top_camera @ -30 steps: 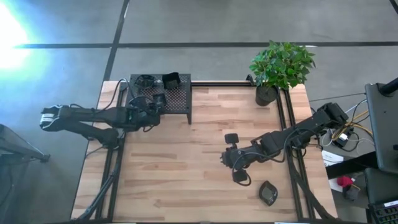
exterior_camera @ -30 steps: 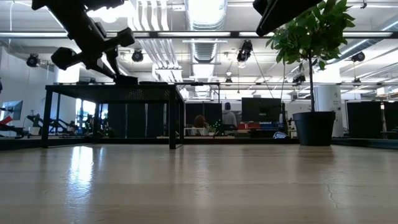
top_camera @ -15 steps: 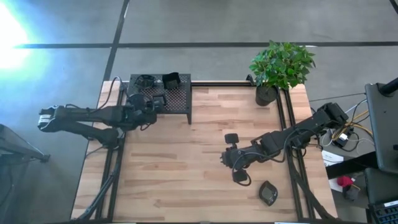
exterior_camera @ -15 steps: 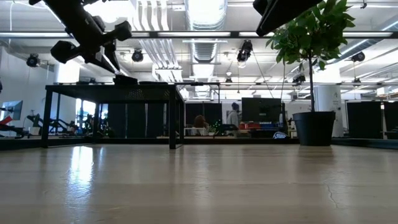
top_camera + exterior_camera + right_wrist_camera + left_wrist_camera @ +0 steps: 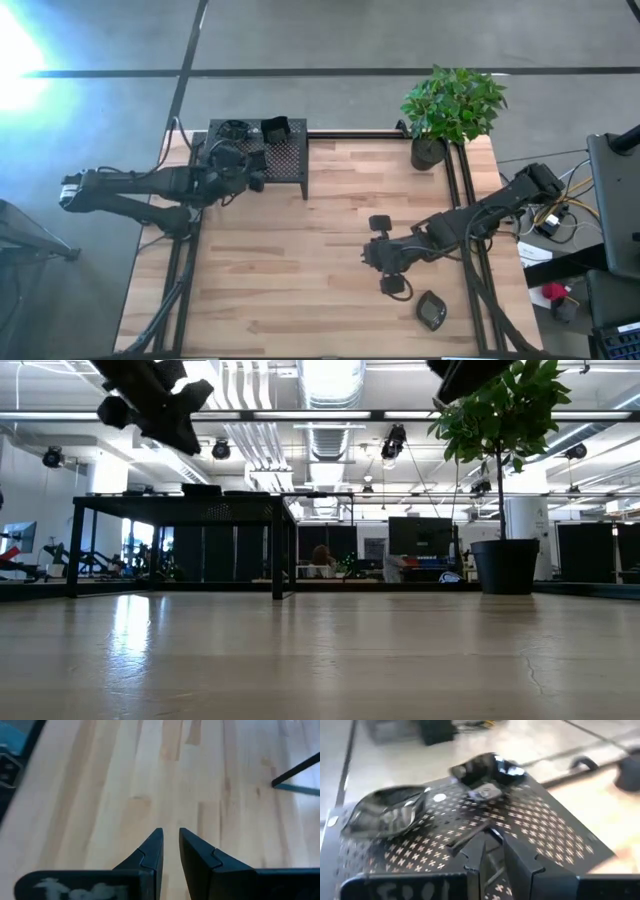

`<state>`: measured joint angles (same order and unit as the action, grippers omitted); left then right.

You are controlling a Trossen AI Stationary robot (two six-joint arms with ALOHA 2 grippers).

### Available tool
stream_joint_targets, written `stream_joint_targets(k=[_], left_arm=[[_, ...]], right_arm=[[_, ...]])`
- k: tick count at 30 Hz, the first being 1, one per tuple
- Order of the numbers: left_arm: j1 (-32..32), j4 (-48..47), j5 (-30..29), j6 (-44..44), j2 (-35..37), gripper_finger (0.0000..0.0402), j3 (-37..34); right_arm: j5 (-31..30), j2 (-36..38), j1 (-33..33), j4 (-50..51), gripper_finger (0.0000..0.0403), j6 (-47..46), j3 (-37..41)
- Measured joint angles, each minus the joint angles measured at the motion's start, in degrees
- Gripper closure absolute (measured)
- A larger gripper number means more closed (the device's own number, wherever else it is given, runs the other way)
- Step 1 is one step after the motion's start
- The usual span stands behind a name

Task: Pick & Place Mini shaped plates
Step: Stack the leaf shaped plate on top of the stacked leaf shaped plate on the shelf

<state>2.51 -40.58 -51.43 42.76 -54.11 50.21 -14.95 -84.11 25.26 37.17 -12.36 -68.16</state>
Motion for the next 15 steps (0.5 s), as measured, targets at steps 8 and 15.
stream_joint_targets(k=[8, 15], left_arm=[[-6.7, 1.6, 1.5, -14.8, 0.0, 0.0342, 0.1], [-16.8, 4.1, 1.4, -21.0, -0.8, 0.0342, -0.9]], right_arm=[[0.0, 3.8, 4.7, 9.2, 0.0346, -17.6, 0.0], [0.4, 3.4, 9.5, 19.4, 0.0346, -41.0, 0.1]])
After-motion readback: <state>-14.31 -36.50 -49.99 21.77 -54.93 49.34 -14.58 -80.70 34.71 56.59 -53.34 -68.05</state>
